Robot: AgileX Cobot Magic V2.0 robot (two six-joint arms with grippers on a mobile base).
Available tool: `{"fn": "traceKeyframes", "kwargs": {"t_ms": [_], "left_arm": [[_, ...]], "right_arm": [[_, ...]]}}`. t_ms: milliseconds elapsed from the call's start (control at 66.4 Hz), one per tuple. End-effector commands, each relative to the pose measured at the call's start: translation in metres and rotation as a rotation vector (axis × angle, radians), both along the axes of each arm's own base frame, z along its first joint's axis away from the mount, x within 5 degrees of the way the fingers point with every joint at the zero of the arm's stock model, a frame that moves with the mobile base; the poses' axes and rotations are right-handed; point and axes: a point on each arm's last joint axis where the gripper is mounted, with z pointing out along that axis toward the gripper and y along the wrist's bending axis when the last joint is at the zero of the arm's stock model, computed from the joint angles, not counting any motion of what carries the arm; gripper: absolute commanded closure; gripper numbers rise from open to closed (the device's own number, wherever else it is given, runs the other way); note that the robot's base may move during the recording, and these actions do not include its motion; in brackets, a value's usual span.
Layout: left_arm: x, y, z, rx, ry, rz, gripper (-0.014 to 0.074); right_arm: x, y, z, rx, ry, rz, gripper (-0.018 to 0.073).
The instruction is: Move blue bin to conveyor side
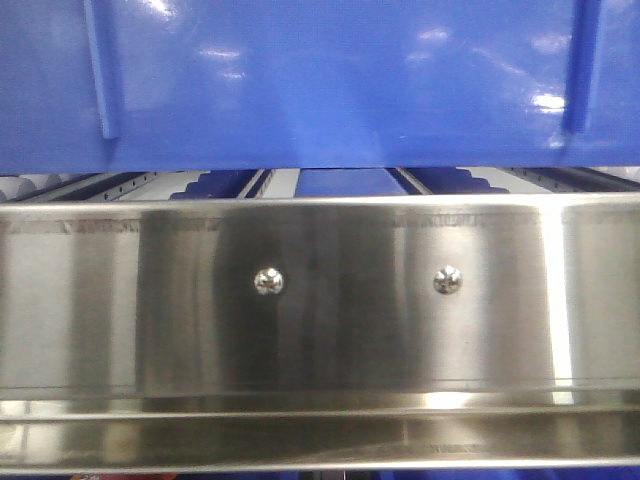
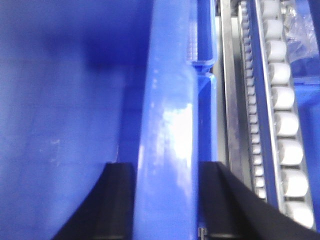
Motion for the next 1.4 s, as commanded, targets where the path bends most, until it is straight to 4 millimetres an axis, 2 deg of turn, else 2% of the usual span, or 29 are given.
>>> {"fn": "traceKeyframes", "kwargs": {"t_ms": [0,346,557,753,1054,1235,1385], "left_arm": [[0.0,-0.003,0.002,-0.015,-0.012,-0.008,0.0599],[-0.002,-0.002,0.004,-0.012,-0.018,-0.007,0.0616],[-0.016,0.001,0.026,-0.027,-0.091,-0.008,0.0616],[-0.037,0.005,0.059,-0.049,-0.205,-0.008,0.0616],[-0.09,0.018,0.099,-0.054,-0.36,0.003,0.0616],[-0.113,0.023,0.112,-0.065,-0.417,0.004,0.0616],[-0.122,0.025,0.112,-0.062,-0.424,0.006,0.0616]], "right_arm": [[0.0,0.0,0.003,-0.003,-0.017,0.002,0.0639],[-0.004,0.0,0.008,-0.001,-0.032,0.002,0.063],[-0.03,-0.004,0.033,0.012,-0.114,0.002,0.0638],[-0.057,-0.009,0.056,0.025,-0.197,0.002,0.0638],[-0.094,-0.015,0.081,0.041,-0.297,0.001,0.0638],[-0.11,-0.017,0.093,0.052,-0.362,0.0,0.0638],[-0.115,-0.018,0.098,0.058,-0.398,0.0,0.0638]]}}
